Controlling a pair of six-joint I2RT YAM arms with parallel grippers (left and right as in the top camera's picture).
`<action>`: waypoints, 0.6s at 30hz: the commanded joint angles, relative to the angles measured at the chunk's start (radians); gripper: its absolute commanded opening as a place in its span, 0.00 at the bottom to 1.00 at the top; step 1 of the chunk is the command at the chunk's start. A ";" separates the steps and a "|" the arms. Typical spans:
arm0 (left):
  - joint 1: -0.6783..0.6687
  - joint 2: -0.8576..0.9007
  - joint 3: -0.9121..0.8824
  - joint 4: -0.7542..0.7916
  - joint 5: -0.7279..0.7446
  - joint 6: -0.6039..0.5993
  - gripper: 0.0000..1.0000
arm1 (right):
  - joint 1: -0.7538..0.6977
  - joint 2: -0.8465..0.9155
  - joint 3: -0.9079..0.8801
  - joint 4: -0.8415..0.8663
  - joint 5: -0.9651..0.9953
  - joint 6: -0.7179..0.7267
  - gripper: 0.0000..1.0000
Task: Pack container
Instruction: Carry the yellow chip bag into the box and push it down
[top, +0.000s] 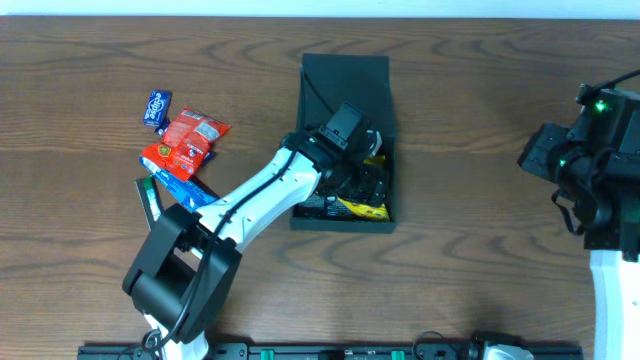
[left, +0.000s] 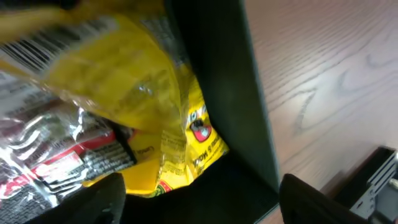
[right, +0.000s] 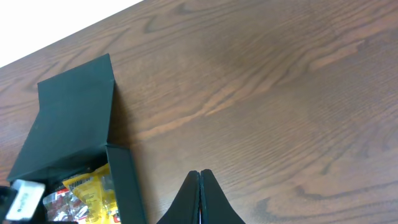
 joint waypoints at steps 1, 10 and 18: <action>0.018 -0.038 0.056 -0.006 -0.013 0.034 0.73 | -0.005 -0.007 0.019 0.002 0.014 -0.019 0.02; 0.010 -0.073 0.061 0.003 -0.069 0.049 0.06 | -0.005 -0.005 0.019 0.004 0.014 -0.019 0.02; -0.003 -0.006 0.061 0.012 -0.059 0.071 0.06 | -0.005 -0.003 0.019 0.006 0.014 -0.019 0.02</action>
